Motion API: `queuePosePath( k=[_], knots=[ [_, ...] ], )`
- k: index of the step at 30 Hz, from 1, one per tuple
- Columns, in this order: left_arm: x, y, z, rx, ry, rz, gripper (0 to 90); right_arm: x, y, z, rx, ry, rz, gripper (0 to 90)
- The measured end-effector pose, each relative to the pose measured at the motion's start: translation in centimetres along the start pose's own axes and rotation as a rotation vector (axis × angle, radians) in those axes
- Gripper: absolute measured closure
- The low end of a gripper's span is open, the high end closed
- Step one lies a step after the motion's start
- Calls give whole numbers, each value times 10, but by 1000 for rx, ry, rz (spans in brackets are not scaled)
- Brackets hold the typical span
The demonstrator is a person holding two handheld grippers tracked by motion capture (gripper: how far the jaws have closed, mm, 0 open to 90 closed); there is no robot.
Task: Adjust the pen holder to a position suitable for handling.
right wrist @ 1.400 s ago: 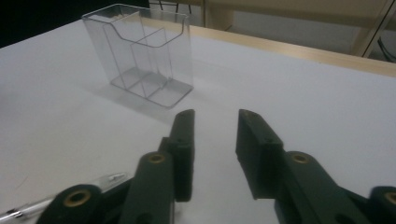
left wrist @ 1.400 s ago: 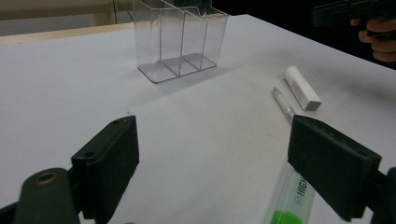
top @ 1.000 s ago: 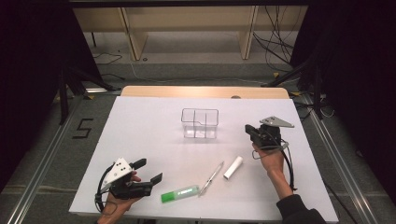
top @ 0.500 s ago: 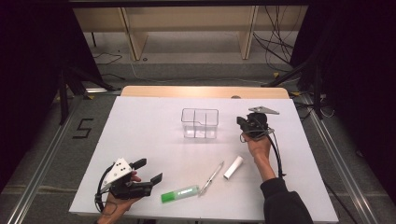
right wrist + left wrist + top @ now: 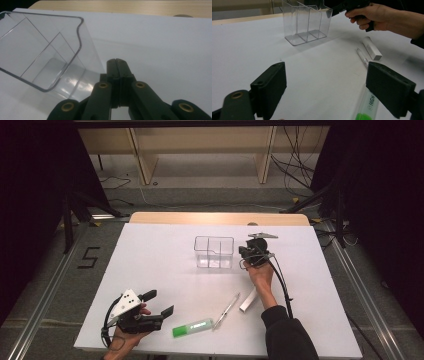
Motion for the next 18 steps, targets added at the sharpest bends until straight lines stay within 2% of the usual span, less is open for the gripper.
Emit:
queuePosePath(
  k=[4, 13, 18],
  knots=[
    [0, 0, 0, 1, 1, -3, 166, 2, 3, -4, -15, 7, -12, 900],
    [0, 0, 0, 1, 1, -3, 166, 9, 10, -14, -20, -20, -42, 900],
    [0, 0, 0, 1, 1, -3, 166, 10, 11, -18, -5, -26, -50, 900]
  ],
)
Point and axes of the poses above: each handheld gripper's, and its own axes: y roughly forward along the jaws, x roughly out of its underside, z roughly to its right, the point moved 8 cm from there along y, roughly forward along the jaws, and after that the axes turned 15 degrees about x, right-handed, at the moved point
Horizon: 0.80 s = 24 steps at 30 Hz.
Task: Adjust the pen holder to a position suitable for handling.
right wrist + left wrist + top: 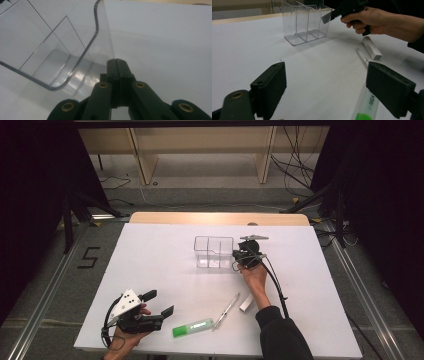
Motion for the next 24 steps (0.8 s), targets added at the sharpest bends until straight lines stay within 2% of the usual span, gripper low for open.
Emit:
queuePosePath(
  k=[3, 9, 11, 24],
  knots=[
    [0, 0, 0, -1, 1, -2, 166, 1, 0, -4, 10, -22, 1, 900],
    [0, 0, 0, 0, 0, 1, 166, 3, 2, -22, -4, -52, -4, 900],
    [0, 0, 0, 2, -2, 3, 166, 3, 3, -25, 8, -69, 3, 900],
    [0, 0, 1, 3, -1, 0, 166, 8, 3, -45, -17, -90, -1, 900]
  ],
)
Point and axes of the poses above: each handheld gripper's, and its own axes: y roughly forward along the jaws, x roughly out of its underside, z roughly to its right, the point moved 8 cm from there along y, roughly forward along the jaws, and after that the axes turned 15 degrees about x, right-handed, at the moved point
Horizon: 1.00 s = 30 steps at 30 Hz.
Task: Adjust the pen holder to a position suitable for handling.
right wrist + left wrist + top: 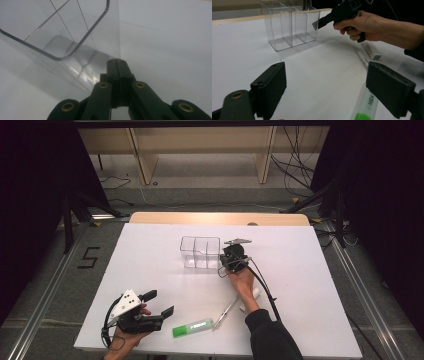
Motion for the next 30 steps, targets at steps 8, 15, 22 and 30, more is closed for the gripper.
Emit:
queuePosePath(
  k=[8, 15, 22, 30],
  knots=[
    [0, 0, 0, 0, 1, 0, 166, -1, 0, -7, -8, -4, -1, 900],
    [0, 0, 0, 2, 0, 1, 166, -2, 2, -11, -5, -19, -3, 900],
    [0, 0, 0, 2, -2, 5, 166, -6, -5, 0, 16, -23, 9, 879],
    [1, 0, 0, 0, -7, 1, 166, -13, -24, 22, 12, -11, 60, 822]
  ],
)
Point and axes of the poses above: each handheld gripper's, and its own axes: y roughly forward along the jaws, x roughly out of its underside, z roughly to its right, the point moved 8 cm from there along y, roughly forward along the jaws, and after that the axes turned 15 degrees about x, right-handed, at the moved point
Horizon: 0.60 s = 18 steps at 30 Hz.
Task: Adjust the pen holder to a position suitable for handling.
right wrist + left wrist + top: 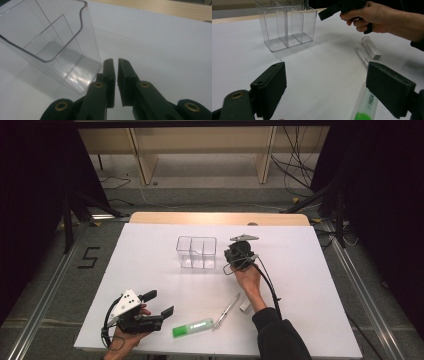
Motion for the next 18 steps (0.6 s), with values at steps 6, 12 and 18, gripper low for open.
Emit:
queuePosePath(
  k=[6, 12, 18],
  knots=[
    [1, 0, -1, -1, 1, -6, 166, 1, -22, 14, -59, 2, 47, 715],
    [1, 1, 0, -1, 1, -8, 166, 5, -39, 21, -93, -2, 70, 611],
    [2, 1, 0, -3, 1, -11, 165, 9, -56, 24, -125, 6, 95, 541]
  ],
)
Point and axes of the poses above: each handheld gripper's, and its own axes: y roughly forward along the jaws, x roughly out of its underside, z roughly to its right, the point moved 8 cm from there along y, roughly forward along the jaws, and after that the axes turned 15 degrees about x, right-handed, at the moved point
